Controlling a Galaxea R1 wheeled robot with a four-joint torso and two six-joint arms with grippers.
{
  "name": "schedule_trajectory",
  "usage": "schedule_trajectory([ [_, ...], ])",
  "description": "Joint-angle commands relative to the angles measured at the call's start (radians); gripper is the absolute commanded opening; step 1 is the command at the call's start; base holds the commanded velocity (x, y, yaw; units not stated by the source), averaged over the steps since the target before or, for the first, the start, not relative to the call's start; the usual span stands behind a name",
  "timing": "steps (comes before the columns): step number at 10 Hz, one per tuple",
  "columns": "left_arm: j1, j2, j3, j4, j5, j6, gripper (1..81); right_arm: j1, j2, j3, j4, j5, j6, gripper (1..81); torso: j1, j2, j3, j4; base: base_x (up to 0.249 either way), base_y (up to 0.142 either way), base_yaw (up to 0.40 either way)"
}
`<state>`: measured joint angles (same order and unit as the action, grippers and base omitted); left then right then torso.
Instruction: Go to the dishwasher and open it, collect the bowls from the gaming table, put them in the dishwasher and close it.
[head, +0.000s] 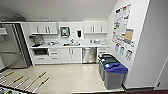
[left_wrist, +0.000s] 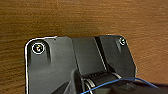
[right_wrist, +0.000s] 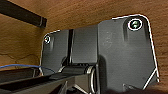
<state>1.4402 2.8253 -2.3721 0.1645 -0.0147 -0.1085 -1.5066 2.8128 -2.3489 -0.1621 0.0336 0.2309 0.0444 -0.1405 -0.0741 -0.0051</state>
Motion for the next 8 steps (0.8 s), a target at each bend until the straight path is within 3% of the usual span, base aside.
schedule_trajectory([
  [1, -0.06, -0.012, 0.008, 0.009, 0.045, 0.001, 81.1, 0.058, -0.01, 0.01, 0.003, -0.044, -0.005, 81.1, 0.0, 0.0, 0.0, 0.0, 0.144, 0.0, 0.0],
  [8, -0.06, -0.012, 0.008, 0.009, 0.045, 0.001, 81.1, 0.058, -0.01, 0.01, 0.003, -0.044, -0.005, 81.1, 0.0, 0.0, 0.0, 0.0, 0.144, 0.0, 0.0],
])
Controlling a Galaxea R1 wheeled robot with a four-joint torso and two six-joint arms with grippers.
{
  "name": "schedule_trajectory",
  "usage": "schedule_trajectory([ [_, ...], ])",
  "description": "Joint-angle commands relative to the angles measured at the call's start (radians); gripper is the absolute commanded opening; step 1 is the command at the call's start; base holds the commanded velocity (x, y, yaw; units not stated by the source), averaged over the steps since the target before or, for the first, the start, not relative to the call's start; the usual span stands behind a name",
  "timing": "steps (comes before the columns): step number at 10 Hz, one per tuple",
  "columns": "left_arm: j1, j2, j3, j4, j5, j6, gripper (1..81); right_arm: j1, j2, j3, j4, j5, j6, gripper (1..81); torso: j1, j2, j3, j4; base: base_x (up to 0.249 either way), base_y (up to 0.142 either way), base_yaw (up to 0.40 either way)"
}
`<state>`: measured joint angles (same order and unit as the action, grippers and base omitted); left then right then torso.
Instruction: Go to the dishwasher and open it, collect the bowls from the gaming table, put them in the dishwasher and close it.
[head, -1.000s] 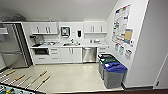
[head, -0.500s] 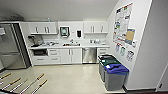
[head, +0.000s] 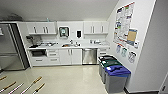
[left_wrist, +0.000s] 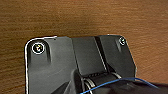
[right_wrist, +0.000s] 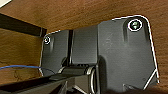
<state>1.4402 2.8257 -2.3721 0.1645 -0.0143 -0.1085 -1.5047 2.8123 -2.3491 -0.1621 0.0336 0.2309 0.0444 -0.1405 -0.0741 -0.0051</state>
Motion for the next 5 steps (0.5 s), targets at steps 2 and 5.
schedule_trajectory([
  [2, -0.06, -0.012, 0.007, 0.009, 0.043, 0.001, 81.1, 0.056, -0.008, 0.01, 0.001, -0.044, -0.005, 81.1, 0.0, 0.0, 0.0, 0.0, 0.149, 0.0, 0.0],
  [5, -0.06, -0.012, 0.007, 0.007, 0.043, 0.0, 81.1, 0.056, -0.008, 0.01, 0.001, -0.044, -0.005, 81.1, 0.0, 0.0, 0.0, 0.0, 0.149, 0.0, 0.0],
])
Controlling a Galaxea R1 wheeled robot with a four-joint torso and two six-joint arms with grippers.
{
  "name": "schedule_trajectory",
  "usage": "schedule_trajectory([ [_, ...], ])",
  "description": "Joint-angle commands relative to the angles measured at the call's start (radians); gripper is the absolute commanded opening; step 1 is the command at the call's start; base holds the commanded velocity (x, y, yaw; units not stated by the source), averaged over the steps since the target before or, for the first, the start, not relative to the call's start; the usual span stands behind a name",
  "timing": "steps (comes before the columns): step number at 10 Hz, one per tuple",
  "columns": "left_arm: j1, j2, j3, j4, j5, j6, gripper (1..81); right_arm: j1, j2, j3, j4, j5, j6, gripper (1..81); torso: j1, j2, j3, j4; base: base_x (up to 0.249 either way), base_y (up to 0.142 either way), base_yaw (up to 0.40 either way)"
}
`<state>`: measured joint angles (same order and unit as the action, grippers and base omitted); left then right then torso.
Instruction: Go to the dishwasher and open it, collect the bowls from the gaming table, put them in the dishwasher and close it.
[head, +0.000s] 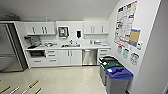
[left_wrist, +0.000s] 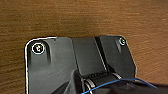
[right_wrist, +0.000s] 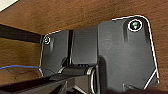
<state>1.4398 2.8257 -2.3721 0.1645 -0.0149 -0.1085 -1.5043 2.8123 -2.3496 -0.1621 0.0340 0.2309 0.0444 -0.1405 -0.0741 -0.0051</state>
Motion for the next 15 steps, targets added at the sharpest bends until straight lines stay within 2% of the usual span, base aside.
schedule_trajectory([
  [1, -0.06, -0.012, 0.007, 0.007, 0.044, 0.001, 81.1, 0.055, -0.008, 0.012, 0.001, -0.045, -0.005, 81.1, 0.0, 0.0, 0.0, 0.0, 0.149, 0.0, 0.0],
  [15, -0.06, -0.014, 0.013, 0.01, 0.041, 0.001, 81.1, 0.058, -0.008, 0.015, 0.01, -0.043, -0.004, 81.1, 0.0, 0.0, 0.0, 0.0, 0.149, 0.0, 0.0],
])
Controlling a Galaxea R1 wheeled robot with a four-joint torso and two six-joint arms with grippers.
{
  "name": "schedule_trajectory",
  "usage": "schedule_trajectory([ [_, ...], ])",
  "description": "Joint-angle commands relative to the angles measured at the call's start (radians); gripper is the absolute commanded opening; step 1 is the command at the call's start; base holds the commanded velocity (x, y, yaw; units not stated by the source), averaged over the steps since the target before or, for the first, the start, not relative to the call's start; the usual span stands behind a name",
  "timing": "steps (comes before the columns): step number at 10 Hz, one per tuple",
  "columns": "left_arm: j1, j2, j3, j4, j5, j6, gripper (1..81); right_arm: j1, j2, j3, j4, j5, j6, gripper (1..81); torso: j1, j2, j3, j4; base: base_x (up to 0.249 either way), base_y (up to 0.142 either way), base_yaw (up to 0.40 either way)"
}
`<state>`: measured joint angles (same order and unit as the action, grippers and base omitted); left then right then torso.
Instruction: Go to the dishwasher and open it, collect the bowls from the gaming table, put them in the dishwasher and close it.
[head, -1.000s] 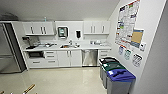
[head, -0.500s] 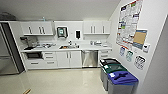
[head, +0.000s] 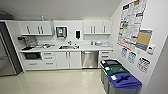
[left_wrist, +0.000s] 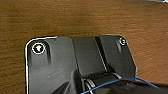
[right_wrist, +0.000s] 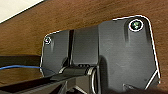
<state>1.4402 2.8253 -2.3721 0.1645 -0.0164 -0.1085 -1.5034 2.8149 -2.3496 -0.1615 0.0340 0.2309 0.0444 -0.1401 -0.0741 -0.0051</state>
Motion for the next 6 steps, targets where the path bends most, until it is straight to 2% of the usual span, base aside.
schedule_trajectory([
  [1, -0.06, -0.013, 0.013, 0.01, 0.042, 0.001, 81.1, 0.057, -0.01, 0.014, 0.008, -0.043, -0.004, 81.1, 0.0, 0.0, 0.0, 0.0, 0.149, 0.0, 0.0],
  [6, -0.059, -0.013, 0.013, 0.01, 0.042, 0.001, 81.1, 0.057, -0.01, 0.012, 0.007, -0.043, -0.005, 81.1, 0.0, 0.0, 0.0, 0.0, 0.149, 0.0, 0.0],
])
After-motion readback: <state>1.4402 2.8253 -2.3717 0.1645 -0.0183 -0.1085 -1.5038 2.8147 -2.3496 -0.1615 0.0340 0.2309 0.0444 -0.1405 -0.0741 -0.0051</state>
